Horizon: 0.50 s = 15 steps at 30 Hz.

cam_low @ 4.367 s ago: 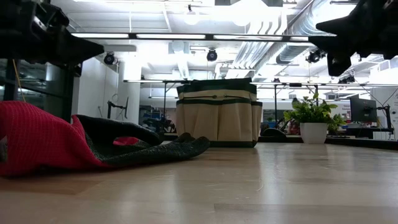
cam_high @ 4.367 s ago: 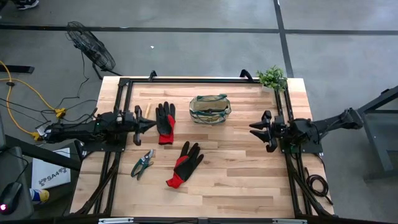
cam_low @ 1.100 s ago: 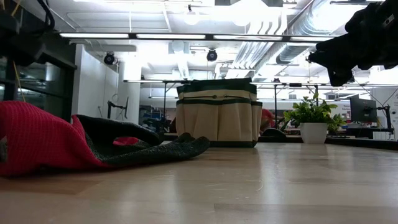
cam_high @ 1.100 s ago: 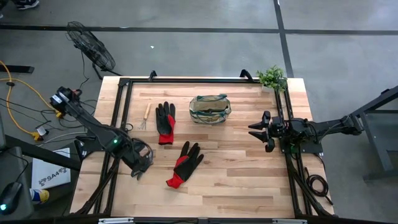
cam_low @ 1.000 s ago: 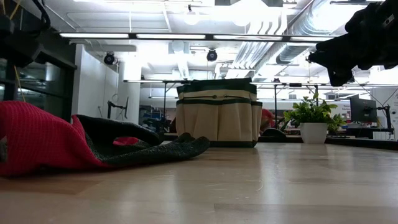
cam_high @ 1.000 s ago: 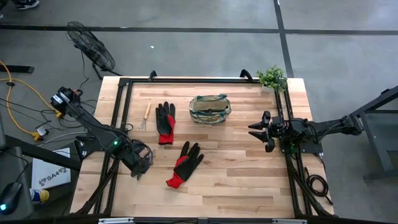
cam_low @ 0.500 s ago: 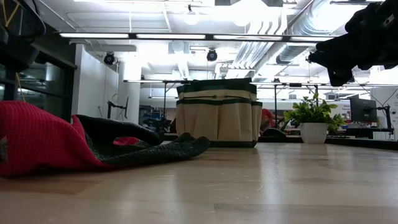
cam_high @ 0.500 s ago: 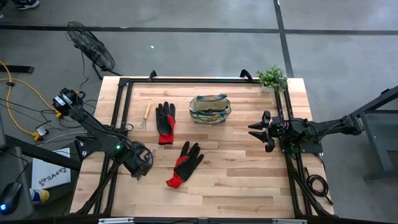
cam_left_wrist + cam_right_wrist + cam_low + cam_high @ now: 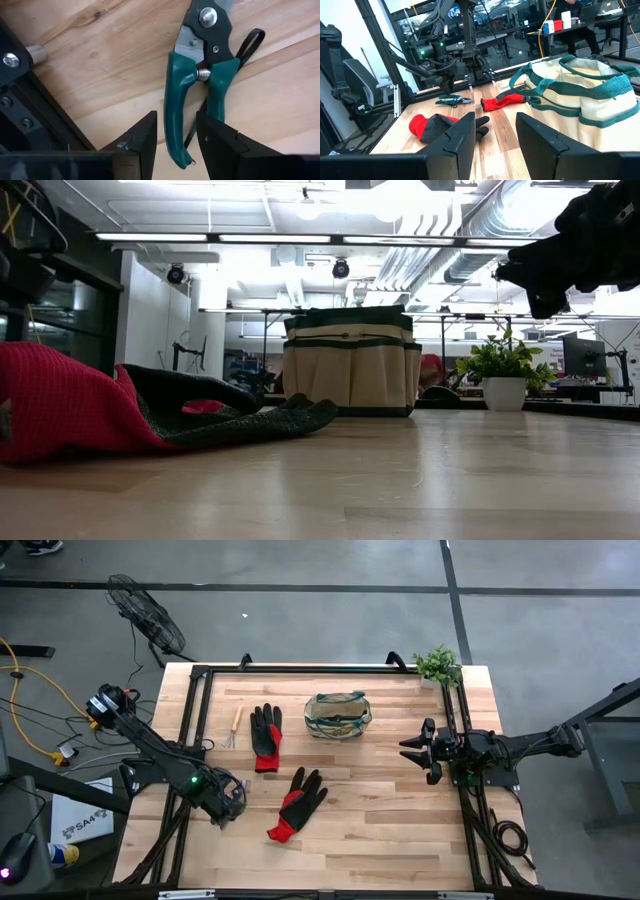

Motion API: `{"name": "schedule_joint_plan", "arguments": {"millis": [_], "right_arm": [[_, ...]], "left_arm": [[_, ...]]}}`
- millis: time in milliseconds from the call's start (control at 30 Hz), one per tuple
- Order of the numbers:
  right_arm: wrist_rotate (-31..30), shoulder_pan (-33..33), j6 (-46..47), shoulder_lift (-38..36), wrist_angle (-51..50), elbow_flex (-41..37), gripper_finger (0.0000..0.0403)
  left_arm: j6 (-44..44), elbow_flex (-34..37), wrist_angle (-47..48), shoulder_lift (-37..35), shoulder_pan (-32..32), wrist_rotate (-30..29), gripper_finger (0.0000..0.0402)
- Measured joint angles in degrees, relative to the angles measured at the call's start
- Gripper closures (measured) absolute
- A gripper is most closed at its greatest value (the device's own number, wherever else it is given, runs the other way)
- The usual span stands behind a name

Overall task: Pick & Place Garden tools in Gardening bag
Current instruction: Put the green shear scissors into the gardening bag

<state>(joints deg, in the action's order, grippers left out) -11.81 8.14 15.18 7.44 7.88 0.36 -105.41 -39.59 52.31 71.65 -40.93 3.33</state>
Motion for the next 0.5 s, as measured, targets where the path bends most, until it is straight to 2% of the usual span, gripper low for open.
{"name": "schedule_joint_plan", "arguments": {"millis": [200, 500], "right_arm": [[0.00, -0.01, 0.00, 0.00, -0.46, 0.00, 0.0268], [0.00, 0.00, 0.00, 0.00, -0.57, -0.01, 0.0268]], "left_arm": [[0.11, 0.00, 0.09, 2.95, 0.00, 2.52, 0.0270], [0.11, 0.00, -0.28, 3.63, 0.02, 2.07, 0.0270]]}}
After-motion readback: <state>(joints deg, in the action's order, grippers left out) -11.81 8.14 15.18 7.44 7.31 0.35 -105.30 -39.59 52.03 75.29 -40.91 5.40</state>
